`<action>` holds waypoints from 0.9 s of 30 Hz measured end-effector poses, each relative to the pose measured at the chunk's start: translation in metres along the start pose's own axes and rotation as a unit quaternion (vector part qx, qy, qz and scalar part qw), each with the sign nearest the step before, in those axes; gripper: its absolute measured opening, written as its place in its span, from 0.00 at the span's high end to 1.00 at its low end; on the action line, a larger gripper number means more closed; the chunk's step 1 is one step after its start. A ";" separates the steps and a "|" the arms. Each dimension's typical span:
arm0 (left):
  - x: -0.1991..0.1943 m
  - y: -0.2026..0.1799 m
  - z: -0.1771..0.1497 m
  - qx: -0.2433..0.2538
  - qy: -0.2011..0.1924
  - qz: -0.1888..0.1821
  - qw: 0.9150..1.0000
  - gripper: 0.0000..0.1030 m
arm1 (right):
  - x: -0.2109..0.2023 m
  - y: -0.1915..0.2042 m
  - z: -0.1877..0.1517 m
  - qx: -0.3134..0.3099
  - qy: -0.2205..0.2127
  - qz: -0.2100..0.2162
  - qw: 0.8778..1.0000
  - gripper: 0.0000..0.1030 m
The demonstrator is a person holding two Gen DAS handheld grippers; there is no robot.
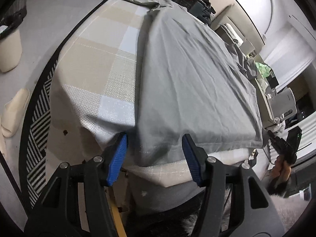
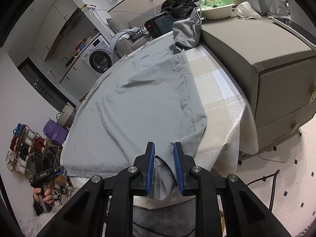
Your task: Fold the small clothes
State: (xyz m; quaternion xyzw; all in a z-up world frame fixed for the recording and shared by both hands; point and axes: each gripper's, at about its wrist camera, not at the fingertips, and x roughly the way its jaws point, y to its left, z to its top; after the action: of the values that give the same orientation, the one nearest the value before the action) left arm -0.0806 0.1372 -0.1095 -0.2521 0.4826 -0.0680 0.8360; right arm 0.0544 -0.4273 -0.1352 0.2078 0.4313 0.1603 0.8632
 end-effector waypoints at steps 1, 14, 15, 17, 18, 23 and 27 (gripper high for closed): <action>0.000 -0.002 0.000 0.006 0.000 0.000 1.000 0.57 | 0.002 -0.001 0.000 0.002 0.002 0.000 1.000 0.80; -0.023 -0.024 0.002 0.053 -0.041 -0.041 0.997 0.96 | 0.017 -0.008 -0.009 0.009 0.032 -0.003 0.999 0.77; -0.025 -0.022 0.002 0.050 -0.043 -0.044 0.997 0.96 | 0.017 -0.007 -0.009 0.006 0.029 -0.002 1.000 0.77; -0.029 -0.016 0.003 0.043 -0.049 -0.045 0.997 0.96 | 0.016 -0.006 -0.009 0.002 0.028 -0.002 1.000 0.77; -0.031 -0.013 0.004 0.041 -0.050 -0.044 0.997 0.96 | 0.016 -0.006 -0.010 -0.001 0.029 -0.004 1.000 0.79; -0.028 -0.001 0.004 0.018 -0.042 -0.050 0.998 0.95 | 0.014 -0.009 -0.010 -0.008 0.045 -0.009 0.999 0.80; -0.019 0.001 0.005 0.000 -0.027 -0.049 0.998 0.70 | 0.014 -0.025 -0.011 0.033 0.057 0.007 0.998 0.63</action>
State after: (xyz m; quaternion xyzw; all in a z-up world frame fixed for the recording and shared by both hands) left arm -0.0864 0.1467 -0.0937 -0.2774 0.4465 -0.1021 0.8445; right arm 0.0556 -0.4401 -0.1631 0.2299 0.4835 0.1632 0.8287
